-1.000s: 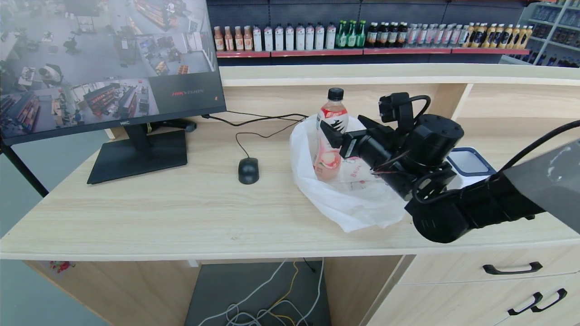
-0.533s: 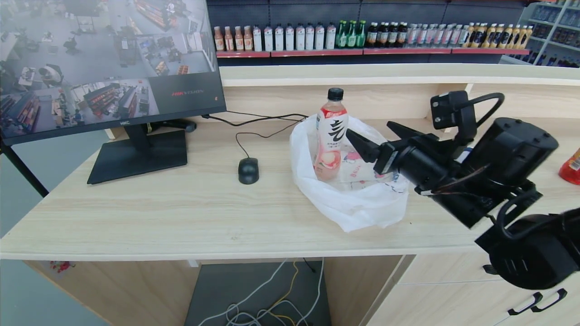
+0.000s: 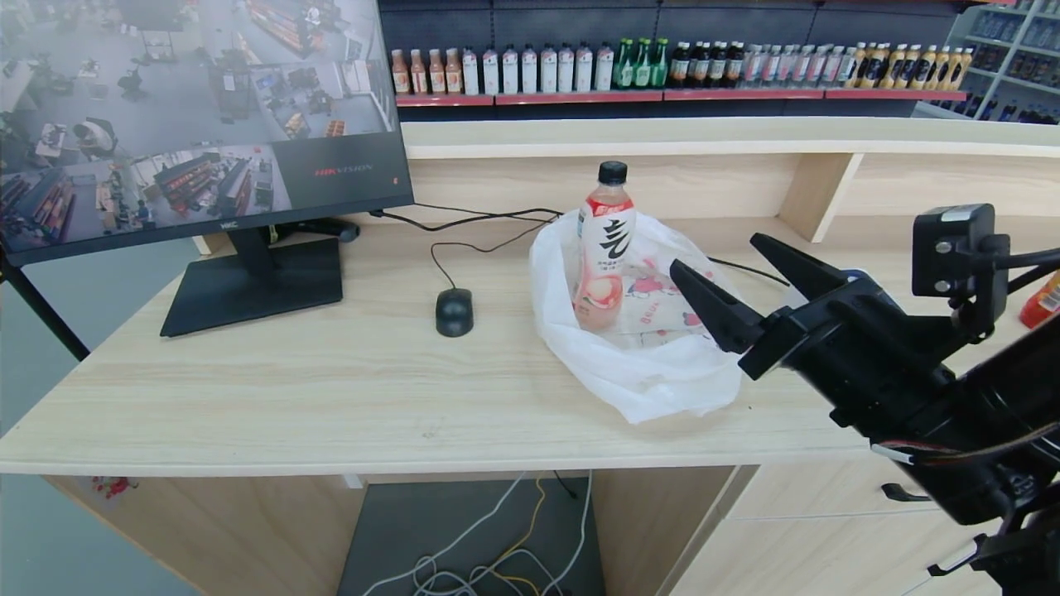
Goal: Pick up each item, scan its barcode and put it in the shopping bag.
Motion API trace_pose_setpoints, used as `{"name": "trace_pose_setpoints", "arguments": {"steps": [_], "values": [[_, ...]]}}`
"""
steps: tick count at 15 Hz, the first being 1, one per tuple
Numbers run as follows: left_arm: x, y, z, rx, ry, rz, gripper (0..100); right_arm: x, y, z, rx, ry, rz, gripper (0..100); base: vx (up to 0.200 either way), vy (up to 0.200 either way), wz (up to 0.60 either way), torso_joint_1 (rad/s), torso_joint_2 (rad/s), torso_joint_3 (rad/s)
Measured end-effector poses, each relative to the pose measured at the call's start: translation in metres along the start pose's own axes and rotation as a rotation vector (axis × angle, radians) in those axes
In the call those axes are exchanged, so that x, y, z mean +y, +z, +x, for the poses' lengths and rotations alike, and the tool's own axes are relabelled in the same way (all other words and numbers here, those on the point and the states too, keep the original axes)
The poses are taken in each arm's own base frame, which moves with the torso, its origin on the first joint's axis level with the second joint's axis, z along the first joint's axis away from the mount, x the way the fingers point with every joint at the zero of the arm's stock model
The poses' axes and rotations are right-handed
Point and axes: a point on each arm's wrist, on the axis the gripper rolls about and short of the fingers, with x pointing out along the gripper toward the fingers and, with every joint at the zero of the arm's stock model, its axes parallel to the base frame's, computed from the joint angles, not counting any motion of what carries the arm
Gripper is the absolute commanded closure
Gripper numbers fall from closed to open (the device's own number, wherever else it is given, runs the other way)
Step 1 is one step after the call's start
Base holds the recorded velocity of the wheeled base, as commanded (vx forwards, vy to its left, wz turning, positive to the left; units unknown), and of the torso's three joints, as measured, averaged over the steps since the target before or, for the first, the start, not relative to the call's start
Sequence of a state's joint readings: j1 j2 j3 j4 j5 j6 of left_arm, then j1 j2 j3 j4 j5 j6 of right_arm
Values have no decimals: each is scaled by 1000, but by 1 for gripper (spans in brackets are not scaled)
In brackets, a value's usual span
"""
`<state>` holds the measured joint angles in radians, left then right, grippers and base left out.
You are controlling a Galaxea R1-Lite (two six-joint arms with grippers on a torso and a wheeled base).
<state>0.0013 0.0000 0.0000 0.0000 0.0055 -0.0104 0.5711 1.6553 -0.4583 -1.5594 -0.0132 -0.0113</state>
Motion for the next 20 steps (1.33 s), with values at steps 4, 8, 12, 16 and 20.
{"name": "trace_pose_setpoints", "arguments": {"steps": [4, 8, 12, 16, 20], "values": [[0, 0, 0, 0, 0, 0, 0, 0, -4, -5, 18, -2, -8, 0, 0, 0, 0, 0, 0, 0], [0, 0, 0, 0, 0, -1, 0, 0, -7, -7, 31, -3, -10, 0, 0, 0, 0, 0, 0, 0], [0, 0, 0, 0, 0, -2, 0, -2, -7, -9, 38, -8, -11, 0, 0, 0, 0, 0, 0, 0], [0, 0, 0, 0, 0, -3, 0, 4, -7, -6, 32, 15, -4, 0, -100, 0, 0, 1, 1, 1], [0, 0, 0, 0, 0, -3, 0, 6, -4, -2, 15, 21, -2, 0, 0, 0, 0, 0, 0, 0]]}}
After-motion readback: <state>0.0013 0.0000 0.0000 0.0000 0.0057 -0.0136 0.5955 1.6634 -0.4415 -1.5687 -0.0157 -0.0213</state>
